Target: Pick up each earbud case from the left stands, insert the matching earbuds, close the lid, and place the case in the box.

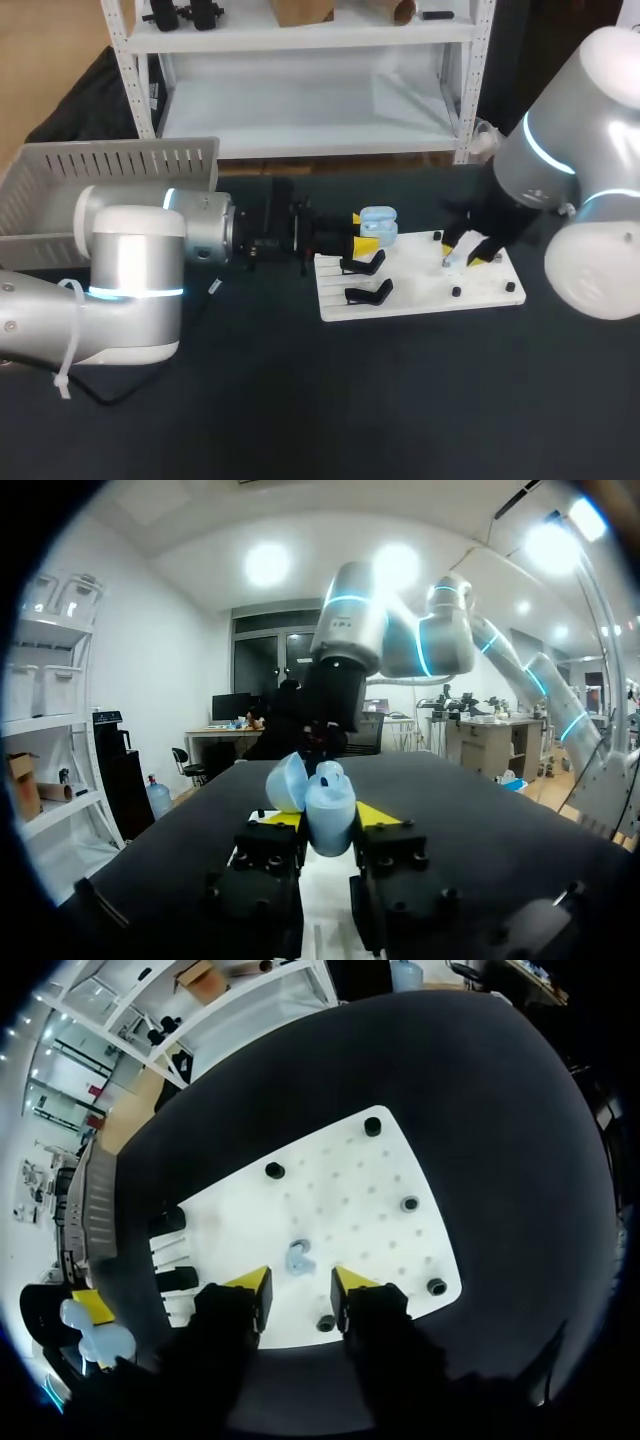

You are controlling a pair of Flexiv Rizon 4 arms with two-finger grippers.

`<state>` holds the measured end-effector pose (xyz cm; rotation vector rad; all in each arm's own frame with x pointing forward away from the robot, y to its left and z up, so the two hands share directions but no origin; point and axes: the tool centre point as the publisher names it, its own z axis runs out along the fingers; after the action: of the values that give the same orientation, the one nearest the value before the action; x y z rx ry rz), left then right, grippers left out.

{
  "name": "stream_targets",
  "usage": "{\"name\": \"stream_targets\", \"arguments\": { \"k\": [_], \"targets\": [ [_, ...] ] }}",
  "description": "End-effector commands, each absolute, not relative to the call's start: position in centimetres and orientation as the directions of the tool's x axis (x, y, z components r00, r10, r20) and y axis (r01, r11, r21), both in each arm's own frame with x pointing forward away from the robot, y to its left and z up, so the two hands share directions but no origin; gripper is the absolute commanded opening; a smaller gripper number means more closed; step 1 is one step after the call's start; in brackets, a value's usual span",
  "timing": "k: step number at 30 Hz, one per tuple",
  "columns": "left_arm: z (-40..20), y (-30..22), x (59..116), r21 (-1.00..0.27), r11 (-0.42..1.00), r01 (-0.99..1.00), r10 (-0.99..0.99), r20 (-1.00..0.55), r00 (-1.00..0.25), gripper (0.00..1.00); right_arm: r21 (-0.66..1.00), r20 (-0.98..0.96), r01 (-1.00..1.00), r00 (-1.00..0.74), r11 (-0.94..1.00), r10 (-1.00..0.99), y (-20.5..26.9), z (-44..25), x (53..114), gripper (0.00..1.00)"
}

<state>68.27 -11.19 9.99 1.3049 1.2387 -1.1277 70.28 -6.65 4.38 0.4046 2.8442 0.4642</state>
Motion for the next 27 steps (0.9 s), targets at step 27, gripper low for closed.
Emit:
{"name": "stream_targets", "arguments": {
  "k": [27],
  "targets": [
    [9.96,-11.22,68.14,0.052,-0.001,0.999,0.093,-0.994,0.052,0.00,0.344,-0.147,0.251,-0.937,0.905,0.316,-6.66,3.04,71.25,0.22]
  ]
}}
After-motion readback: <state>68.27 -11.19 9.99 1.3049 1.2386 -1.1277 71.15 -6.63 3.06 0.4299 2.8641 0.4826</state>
